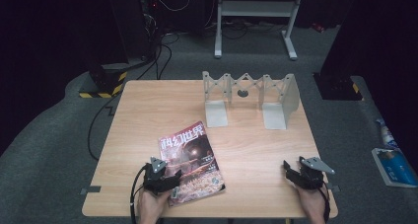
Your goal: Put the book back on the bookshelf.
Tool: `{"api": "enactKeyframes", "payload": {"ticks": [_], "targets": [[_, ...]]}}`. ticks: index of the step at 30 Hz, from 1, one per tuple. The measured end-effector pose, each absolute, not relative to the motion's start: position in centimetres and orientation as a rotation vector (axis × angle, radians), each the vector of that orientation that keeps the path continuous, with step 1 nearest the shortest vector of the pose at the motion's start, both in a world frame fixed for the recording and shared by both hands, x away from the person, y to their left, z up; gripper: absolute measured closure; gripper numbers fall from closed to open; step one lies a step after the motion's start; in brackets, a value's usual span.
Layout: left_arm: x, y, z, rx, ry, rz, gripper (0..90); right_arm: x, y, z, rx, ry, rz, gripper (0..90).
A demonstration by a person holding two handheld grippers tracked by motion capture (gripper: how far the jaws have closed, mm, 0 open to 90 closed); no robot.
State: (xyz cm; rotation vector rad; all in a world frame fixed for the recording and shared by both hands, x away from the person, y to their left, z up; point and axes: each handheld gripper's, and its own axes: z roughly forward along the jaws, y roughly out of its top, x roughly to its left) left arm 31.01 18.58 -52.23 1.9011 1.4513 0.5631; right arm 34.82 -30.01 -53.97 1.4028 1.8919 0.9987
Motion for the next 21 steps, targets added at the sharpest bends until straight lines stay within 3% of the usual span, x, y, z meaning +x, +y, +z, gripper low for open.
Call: {"api": "enactKeyframes", "payload": {"ticks": [21], "targets": [[30.59, 18.06, -52.28, 1.916, 1.417, 0.553, 25.0, 34.79, -29.99, -53.96, 1.404, 1.894, 1.000, 32.9]]}}
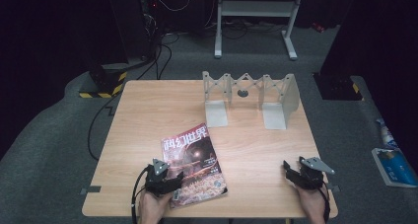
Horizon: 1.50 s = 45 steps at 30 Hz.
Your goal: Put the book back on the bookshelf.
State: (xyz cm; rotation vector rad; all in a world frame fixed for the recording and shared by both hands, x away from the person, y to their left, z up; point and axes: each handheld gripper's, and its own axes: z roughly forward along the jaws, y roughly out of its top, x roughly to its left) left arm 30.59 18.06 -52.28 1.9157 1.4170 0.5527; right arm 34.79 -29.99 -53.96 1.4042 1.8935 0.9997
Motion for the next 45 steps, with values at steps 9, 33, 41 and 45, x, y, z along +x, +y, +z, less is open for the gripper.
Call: {"api": "enactKeyframes", "payload": {"ticks": [9, 33, 41, 45], "targets": [[30.5, 17.9, -52.4, 1.908, 1.407, 0.556, 25.0, 34.8, -30.0, -54.0, 1.404, 1.893, 1.000, 32.9], [30.4, 17.0, -52.5, 1.904, 1.395, 0.532, 25.0, 34.8, -30.0, -54.0, 1.403, 1.894, 1.000, 32.9], [30.6, 16.4, -52.4, 1.919, 1.378, 0.524, 25.0, 34.8, -30.0, -54.0, 1.404, 1.894, 1.000, 32.9], [30.6, 16.1, -52.5, 1.919, 1.374, 0.521, 25.0, 34.8, -30.0, -54.0, 1.404, 1.894, 1.000, 32.9]]}}
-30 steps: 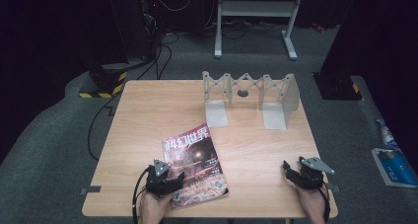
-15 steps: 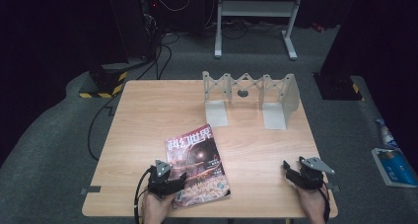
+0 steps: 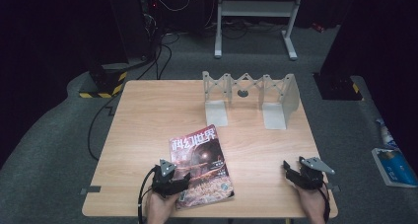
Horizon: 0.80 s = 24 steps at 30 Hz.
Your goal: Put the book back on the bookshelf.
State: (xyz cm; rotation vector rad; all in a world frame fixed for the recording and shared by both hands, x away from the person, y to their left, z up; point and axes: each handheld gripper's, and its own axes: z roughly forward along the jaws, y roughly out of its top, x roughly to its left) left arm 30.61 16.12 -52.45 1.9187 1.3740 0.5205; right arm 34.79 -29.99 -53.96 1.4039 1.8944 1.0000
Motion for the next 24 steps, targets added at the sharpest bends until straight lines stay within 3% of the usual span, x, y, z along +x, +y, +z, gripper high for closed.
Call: {"api": "enactKeyframes", "payload": {"ticks": [24], "targets": [[30.9, 14.8, -52.5, 1.924, 1.348, 0.510, 24.9, 34.8, -30.0, -54.0, 1.405, 1.895, 1.000, 32.9]]}}
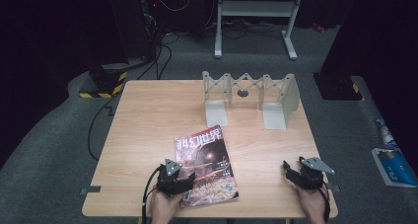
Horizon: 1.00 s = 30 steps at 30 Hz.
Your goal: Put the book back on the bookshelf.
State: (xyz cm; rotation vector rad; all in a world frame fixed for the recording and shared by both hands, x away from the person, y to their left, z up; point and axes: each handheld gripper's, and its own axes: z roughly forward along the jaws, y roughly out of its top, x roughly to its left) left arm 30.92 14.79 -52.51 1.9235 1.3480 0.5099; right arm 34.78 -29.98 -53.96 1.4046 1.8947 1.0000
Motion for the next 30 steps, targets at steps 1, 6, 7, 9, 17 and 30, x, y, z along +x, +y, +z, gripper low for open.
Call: {"api": "enactKeyframes", "payload": {"ticks": [1, 6, 7, 9, 17, 30], "targets": [[31.0, 14.7, -52.5, 1.923, 1.347, 0.511, 24.9, 34.8, -30.0, -54.0, 1.405, 1.895, 1.000, 32.9], [31.0, 14.5, -52.5, 1.925, 1.344, 0.513, 24.9, 34.8, -30.0, -54.0, 1.405, 1.895, 1.000, 32.9], [31.0, 14.5, -52.5, 1.927, 1.342, 0.515, 24.9, 34.8, -30.0, -54.0, 1.403, 1.895, 1.000, 32.9], [31.0, 14.4, -52.6, 1.922, 1.341, 0.512, 25.0, 34.8, -30.0, -54.0, 1.403, 1.895, 1.000, 32.9], [31.1, 14.1, -52.5, 1.925, 1.337, 0.512, 24.9, 34.8, -30.0, -54.0, 1.405, 1.895, 1.000, 32.9], [31.3, 13.3, -52.6, 1.922, 1.322, 0.510, 24.9, 34.8, -30.0, -54.0, 1.403, 1.895, 1.001, 32.9]]}}
